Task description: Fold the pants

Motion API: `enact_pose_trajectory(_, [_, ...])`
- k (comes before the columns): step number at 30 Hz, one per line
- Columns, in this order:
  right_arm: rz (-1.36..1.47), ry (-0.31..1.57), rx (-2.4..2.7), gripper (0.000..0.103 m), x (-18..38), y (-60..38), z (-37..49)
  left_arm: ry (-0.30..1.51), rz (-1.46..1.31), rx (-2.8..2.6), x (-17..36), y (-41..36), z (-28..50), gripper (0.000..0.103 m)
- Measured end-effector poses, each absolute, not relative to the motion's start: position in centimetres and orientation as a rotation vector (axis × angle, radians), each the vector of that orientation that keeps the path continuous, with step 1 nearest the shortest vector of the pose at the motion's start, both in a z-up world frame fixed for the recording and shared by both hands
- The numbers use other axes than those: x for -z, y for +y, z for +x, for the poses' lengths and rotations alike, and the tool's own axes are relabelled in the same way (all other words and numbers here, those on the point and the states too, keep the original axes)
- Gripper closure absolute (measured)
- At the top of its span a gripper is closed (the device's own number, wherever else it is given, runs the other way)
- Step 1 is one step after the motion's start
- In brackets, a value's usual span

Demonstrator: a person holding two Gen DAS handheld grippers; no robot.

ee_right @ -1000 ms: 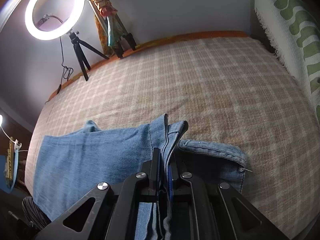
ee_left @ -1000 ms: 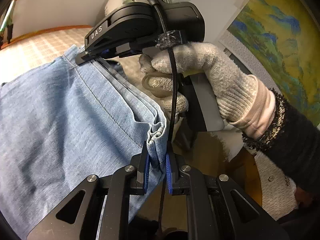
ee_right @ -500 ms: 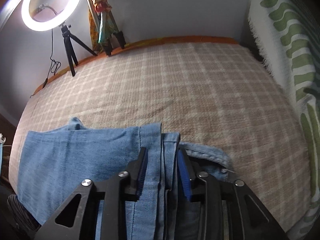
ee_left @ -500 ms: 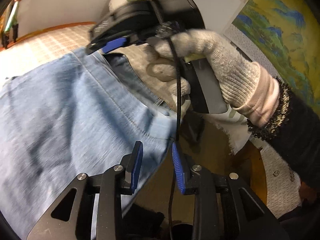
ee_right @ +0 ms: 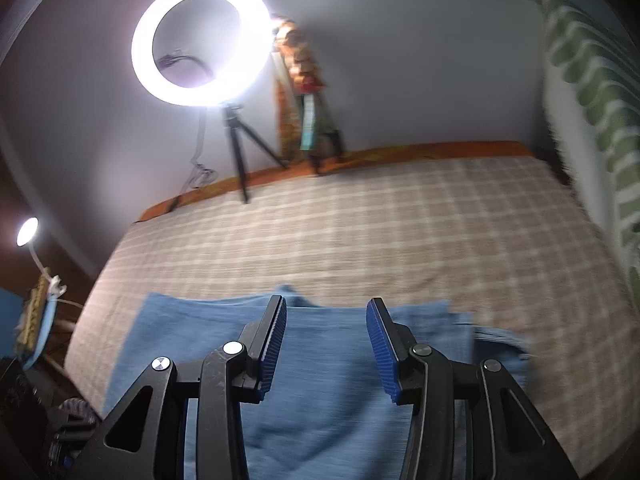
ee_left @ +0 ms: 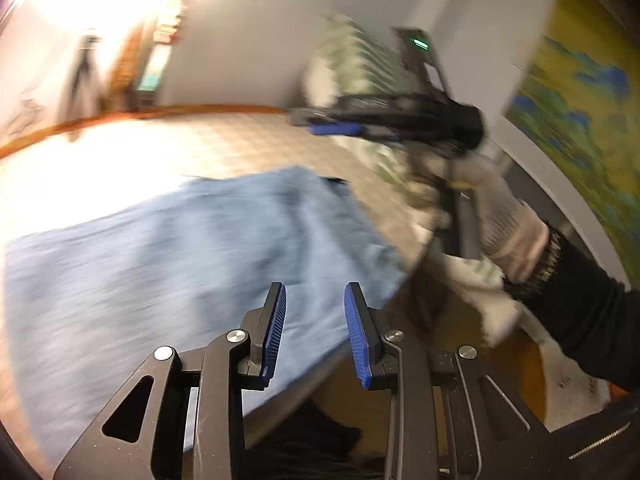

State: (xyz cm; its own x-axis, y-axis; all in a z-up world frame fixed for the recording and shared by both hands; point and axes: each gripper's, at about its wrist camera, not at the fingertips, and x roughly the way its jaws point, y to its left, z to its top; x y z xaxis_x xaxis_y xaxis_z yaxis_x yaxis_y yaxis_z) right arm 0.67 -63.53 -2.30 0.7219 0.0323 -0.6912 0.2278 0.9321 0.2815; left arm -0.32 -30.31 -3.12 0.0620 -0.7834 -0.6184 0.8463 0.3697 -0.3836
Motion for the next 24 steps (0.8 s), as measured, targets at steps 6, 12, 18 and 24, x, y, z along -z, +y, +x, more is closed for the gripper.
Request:
enact_pose_trajectory(6, [0.297, 0.763, -0.065, 0.058, 3.0, -56.2, 4.4, 0.871, -0.016, 1.005, 4.1, -23.3, 2.9, 0.075])
enact_pose_trajectory(12, [0.199, 0.809, -0.209, 0.067, 5.1, -48.8, 8.8, 0.872, -0.07, 0.819, 6.5, -19.1, 5.4, 0.078])
enact_pose_trajectory(18, [0.1, 0.905, -0.336, 0.071, 7.7, -40.8, 14.0, 0.901, -0.03, 0.754, 8.8, -17.8, 5.9, 0.08])
enact_pose_trajectory(24, [-0.018, 0.999, -0.379, 0.074, 10.8, -35.0, 17.5, 0.949, 0.001, 0.733, 10.8, -16.7, 5.5, 0.082])
